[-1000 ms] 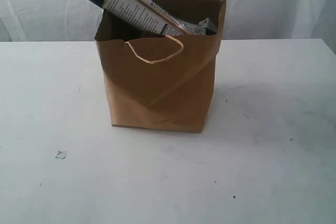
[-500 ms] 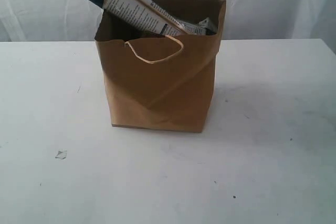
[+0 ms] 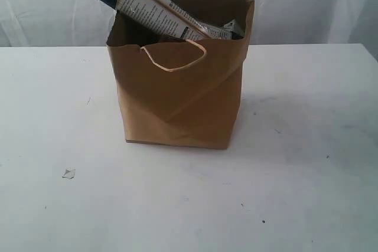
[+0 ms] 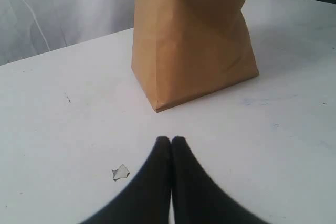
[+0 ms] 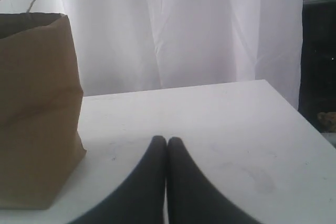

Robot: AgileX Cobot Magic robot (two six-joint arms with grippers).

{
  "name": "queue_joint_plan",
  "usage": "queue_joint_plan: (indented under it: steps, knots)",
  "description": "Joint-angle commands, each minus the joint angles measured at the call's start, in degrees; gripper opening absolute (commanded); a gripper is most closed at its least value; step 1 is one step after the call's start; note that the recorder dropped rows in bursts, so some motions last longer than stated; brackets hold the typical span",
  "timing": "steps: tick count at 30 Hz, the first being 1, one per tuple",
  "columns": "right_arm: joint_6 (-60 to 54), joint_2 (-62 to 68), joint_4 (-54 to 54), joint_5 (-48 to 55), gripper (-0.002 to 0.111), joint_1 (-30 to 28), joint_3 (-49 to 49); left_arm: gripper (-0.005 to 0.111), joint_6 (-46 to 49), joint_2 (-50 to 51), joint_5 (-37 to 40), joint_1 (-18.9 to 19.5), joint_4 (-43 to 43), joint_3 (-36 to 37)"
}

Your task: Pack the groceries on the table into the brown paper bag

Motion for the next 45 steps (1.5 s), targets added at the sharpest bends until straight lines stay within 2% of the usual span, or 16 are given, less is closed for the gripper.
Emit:
queue_joint_plan:
  steps: [1,13,45]
  knots:
    - [-2.7,-0.3,-0.3,-1.1,0.000,-0.3,0.3,0.000,0.0,-0.3,0.0,-0.3,-0.2,0.2]
    - [-10.1,-0.3,-0.1,-0.9,0.000,-0.3,0.3,0.000,0.0,-0.3,0.0,-0.3,-0.2,0.2]
    - [-9.5,-0.3,0.0,1.2,0.000,-0.3,0.3,0.000,0.0,-0.3,0.0,-0.3,-0.2,0.2]
